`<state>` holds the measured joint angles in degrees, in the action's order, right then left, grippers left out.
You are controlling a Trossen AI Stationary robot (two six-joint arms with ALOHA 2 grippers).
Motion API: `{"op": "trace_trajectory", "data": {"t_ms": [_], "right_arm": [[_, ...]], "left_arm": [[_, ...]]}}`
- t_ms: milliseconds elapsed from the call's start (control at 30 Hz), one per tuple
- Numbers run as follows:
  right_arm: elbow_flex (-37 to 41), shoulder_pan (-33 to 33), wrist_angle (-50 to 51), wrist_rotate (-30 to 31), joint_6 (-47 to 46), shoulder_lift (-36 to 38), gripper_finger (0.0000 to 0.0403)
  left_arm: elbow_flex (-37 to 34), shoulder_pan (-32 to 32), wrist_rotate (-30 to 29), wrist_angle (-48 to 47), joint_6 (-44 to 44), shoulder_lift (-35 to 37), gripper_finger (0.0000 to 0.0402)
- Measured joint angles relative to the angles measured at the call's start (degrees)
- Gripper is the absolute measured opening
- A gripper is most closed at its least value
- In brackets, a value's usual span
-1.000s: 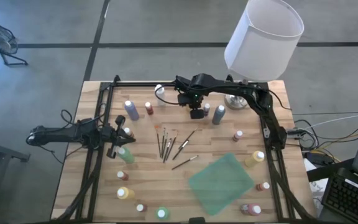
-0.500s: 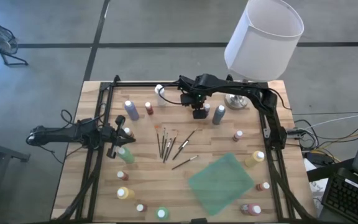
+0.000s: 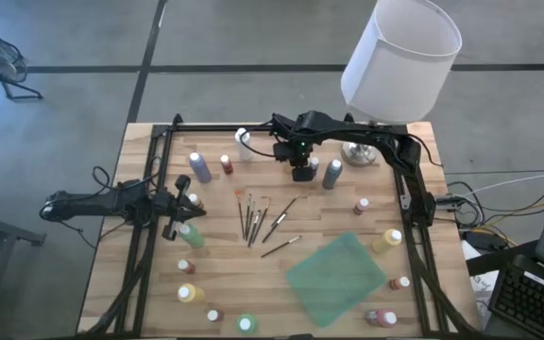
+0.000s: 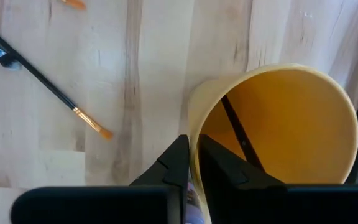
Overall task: Pick & Place Paint Supplies
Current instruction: Adjust the yellow cup, then put the gold paintbrush into the yellow cup
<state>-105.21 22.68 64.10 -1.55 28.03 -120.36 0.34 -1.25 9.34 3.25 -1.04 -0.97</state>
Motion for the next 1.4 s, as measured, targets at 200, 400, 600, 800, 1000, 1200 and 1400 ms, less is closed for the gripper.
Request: {"op": "trace_trajectory", "data": {"t_ms": [200,400,600,800,1000,1200,1400], "right_arm": [[0.00,0.00,-0.19,0.03,-1.00,0.00,0.0063],[-0.29,-0.02,-0.35,0.93,-2.17,0.00,0.0102],[-1.25,-0.28,0.08,2.12,-2.10,0.09,0.0150],[-2.58,-0.95,0.45,2.15,-2.02,1.65,0.0178],[-3.23,-2.24,1.87,4.06,-3.64,5.80,0.0184],[-3.23,-5.70,4.64,4.88,-7.20,11.79,0.0170],[-3.23,-10.66,6.72,6.22,-11.40,17.64,0.0152]], "left_arm": [[0.00,0.02,0.00,0.00,0.00,0.00,0.0014],[0.00,-0.01,0.00,-0.01,0.00,0.01,0.0014],[0.00,0.00,0.00,0.00,0.01,0.01,0.0014],[0.00,0.02,0.00,-0.02,0.02,0.00,0.0014],[0.00,-0.01,0.00,-0.04,0.01,0.01,0.0014],[0.00,0.02,0.00,-0.13,0.01,0.02,0.0014],[0.00,0.00,0.00,-0.37,0.02,0.02,0.0014]]}}
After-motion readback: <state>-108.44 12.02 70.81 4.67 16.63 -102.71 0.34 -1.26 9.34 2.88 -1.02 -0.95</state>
